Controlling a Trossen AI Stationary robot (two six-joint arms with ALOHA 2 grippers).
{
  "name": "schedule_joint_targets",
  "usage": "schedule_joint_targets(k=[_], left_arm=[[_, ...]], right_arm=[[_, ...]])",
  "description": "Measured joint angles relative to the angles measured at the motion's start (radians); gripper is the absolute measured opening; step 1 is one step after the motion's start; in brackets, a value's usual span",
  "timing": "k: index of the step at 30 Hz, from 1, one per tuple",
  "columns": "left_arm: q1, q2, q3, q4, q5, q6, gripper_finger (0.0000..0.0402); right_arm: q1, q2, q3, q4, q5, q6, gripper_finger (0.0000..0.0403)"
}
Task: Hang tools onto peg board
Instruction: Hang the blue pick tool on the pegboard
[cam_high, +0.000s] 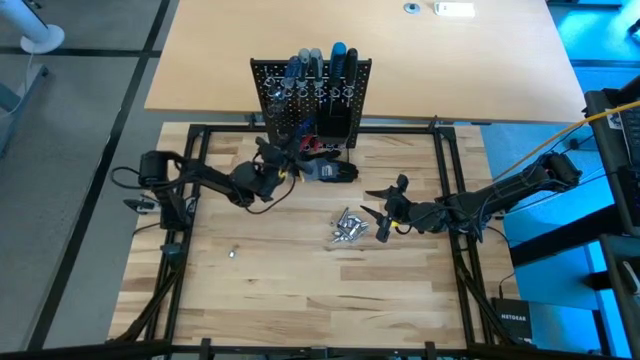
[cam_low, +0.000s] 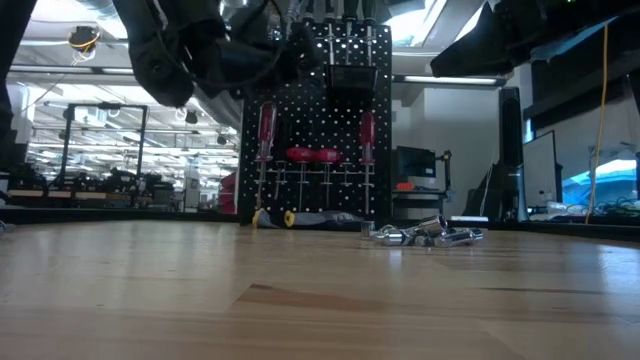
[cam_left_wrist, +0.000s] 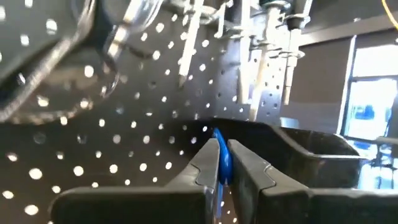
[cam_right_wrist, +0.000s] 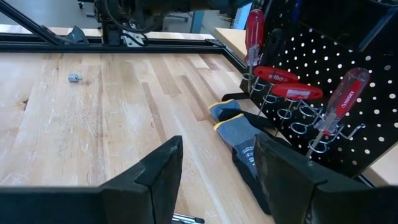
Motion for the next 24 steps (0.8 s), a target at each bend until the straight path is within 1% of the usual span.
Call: schedule_joint_targets(k=[4,9,20,24], left_arm=[[-0.057,-0.027,0.000,0.000,-0.034,0.120,0.0014],[-0.134,-0.064,0.000,-0.004,-0.063,0.208,0.0014],[-0.320,-0.074,0.000,-0.003,-0.061,0.345,0.0014],[-0.386,-0.101,0.000,-0.010,-0.032,0.364,0.0014]], right_arm=[[0.000,0.000,0.000,0.000,0.000,0.007,0.0198],[0.000,0.000,0.000,0.000,-0.011,0.010,0.0198],[0.000,0.000,0.000,0.001,-0.011,0.009,0.0198],[0.000,0.000,0.000,0.000,-0.022,0.009,0.0198]])
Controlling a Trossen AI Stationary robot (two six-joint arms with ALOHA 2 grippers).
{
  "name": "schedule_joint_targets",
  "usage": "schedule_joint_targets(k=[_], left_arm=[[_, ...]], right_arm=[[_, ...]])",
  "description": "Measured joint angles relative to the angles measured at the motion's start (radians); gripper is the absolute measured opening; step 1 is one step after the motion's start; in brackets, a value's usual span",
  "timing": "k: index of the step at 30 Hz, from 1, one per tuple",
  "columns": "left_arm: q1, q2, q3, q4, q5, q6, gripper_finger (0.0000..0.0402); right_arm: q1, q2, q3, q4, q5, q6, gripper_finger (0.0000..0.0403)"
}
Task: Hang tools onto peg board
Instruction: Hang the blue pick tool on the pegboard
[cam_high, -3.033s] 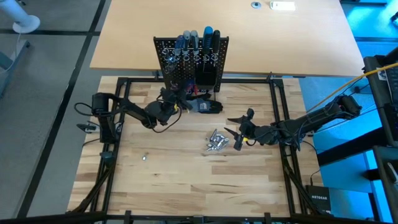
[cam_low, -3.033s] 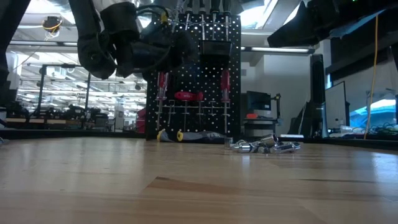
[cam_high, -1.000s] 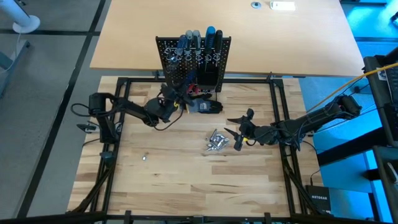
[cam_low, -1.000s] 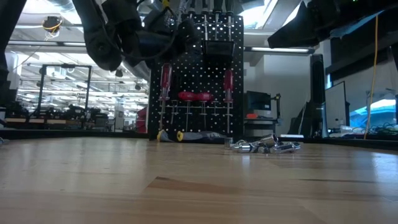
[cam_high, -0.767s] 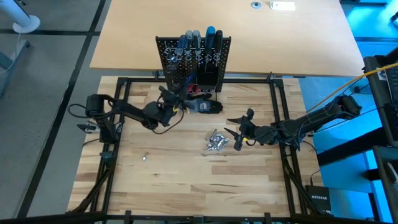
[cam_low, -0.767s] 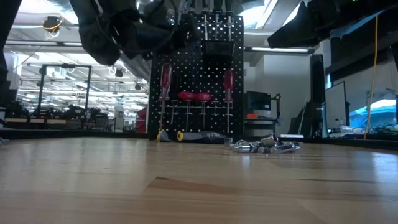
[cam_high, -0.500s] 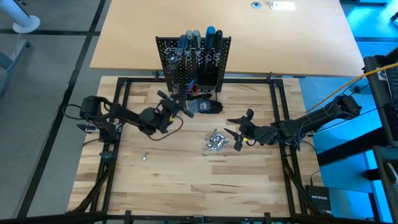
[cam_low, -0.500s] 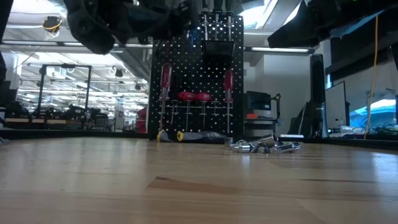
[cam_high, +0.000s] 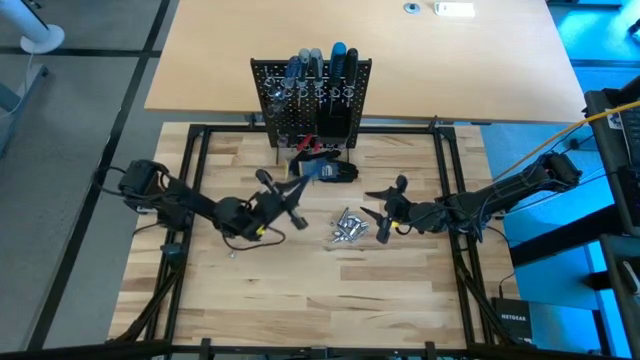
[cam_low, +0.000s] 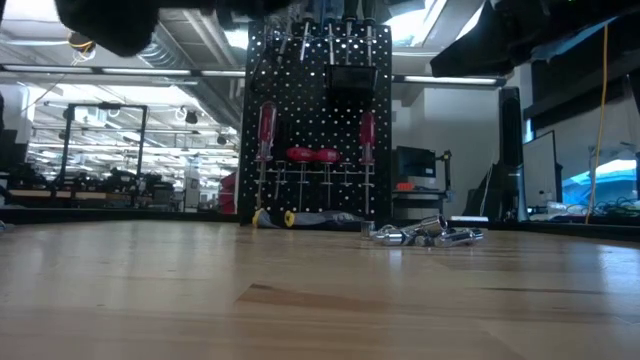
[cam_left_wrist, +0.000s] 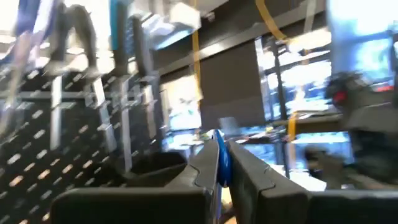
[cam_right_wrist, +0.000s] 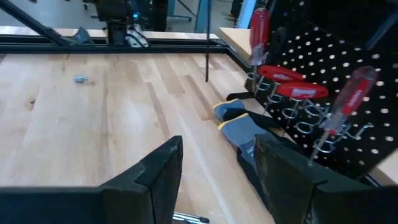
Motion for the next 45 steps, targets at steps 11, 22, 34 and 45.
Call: schedule_joint_targets(k=[11,22,34,45], left_arm=[[-0.087,-0.086,0.000,-0.113,0.072,-0.061,0.0014],[-0.016,-0.086,0.000,-0.134,0.165,-0.193,0.0006],[-0.005,-0.086,0.000,-0.161,0.195,-0.230,0.0004],[-0.029,-0.086,0.000,-0.163,0.197,-0.233,0.0004]], right_arm=[[-0.003,0.000,0.000,0.037,-0.058,-0.010,0.0198],[-0.013,0.329,0.001,0.473,-0.293,-0.122,0.0189],[-0.102,0.585,0.073,0.765,-0.259,-0.200,0.0056],[-0.131,0.604,0.140,0.757,-0.161,-0.340,0.0014]])
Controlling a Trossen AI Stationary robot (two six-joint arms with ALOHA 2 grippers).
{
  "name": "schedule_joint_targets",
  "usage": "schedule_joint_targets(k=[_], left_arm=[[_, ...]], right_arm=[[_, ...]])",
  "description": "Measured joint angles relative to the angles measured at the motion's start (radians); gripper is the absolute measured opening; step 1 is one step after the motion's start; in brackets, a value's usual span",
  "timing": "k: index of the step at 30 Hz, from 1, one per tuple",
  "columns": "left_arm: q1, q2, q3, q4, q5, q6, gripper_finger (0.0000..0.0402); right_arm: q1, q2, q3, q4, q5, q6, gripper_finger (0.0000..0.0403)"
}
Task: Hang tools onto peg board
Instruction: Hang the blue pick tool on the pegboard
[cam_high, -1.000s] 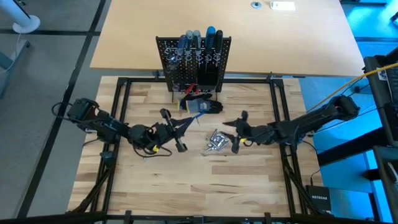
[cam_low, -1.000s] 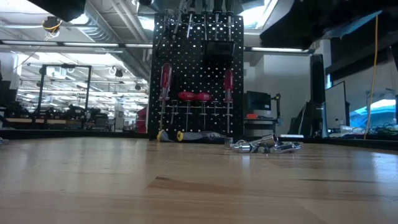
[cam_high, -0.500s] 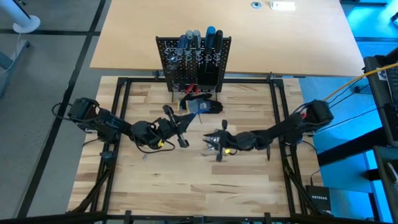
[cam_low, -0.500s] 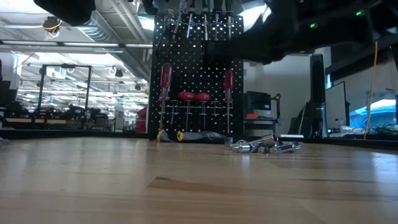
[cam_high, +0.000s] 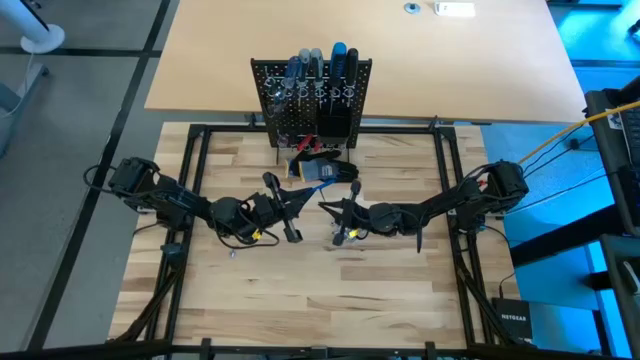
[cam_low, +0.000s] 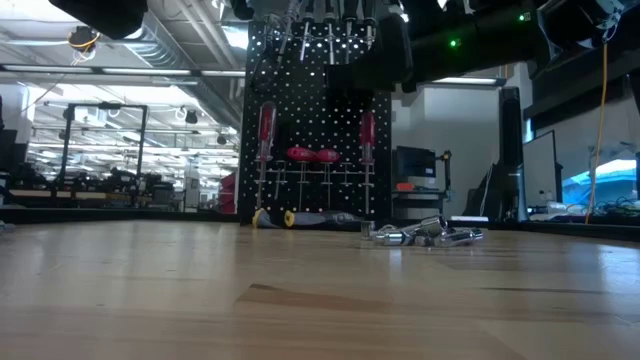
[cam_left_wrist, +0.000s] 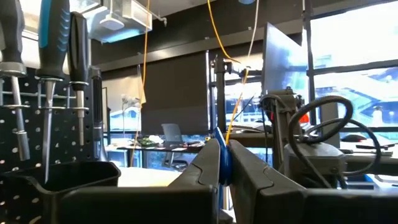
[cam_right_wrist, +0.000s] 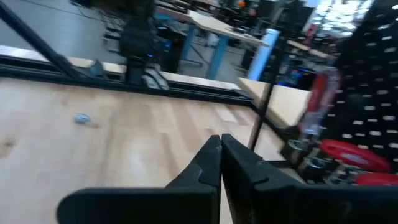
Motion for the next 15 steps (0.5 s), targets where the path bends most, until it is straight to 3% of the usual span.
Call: schedule_joint_targets(k=[15], left_arm=[[-0.060,0.000,0.000,-0.053,-0.103,0.043,0.0005]], right_arm=[[0.031,-0.020,-0.002,-0.036,0.175,-0.174,0.0009]])
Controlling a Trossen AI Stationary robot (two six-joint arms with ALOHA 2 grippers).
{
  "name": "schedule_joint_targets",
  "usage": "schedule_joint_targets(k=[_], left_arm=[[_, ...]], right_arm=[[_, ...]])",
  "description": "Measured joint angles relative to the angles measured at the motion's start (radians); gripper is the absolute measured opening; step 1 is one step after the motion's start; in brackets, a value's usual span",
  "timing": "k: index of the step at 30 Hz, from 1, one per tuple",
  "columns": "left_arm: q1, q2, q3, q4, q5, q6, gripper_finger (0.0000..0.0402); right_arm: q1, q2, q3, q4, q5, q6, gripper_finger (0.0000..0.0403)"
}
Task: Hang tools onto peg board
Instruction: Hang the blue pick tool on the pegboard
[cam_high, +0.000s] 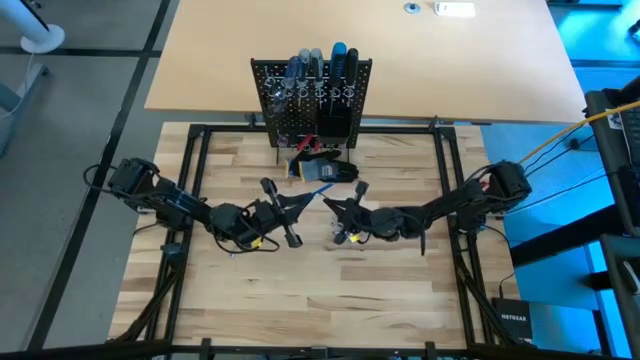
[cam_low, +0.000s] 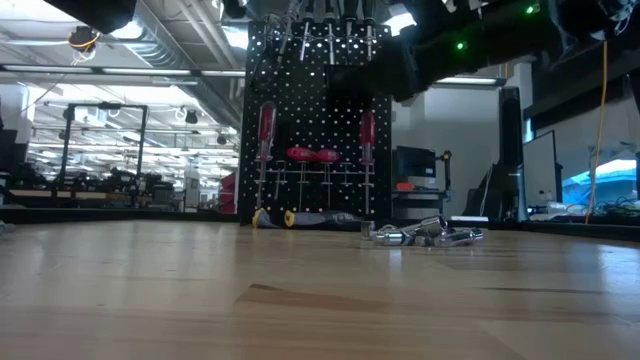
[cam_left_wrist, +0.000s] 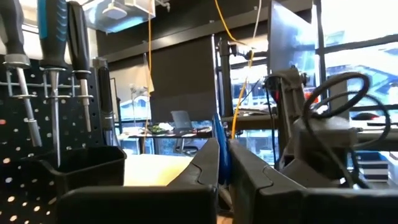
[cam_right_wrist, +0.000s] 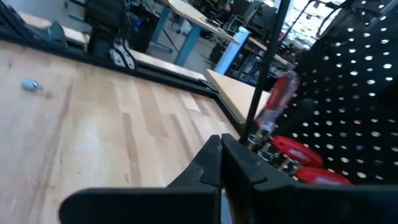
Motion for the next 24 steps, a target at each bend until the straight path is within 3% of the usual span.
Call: schedule_joint_targets(k=[12,18,24], left_arm=[[0.004,0.000,0.000,-0.019,-0.054,0.047,0.0004],[0.062,0.000,0.000,-0.074,-0.074,0.020,0.0007],[0.154,0.013,0.000,-0.144,0.010,-0.125,0.0004]], right_arm=[[0.009,-0.074,0.000,-0.134,0.104,-0.056,0.0007],[0.084,-0.179,-0.001,-0.286,0.285,-0.102,0.0012],[0.161,-0.351,-0.074,-0.404,0.344,0.048,0.0007]])
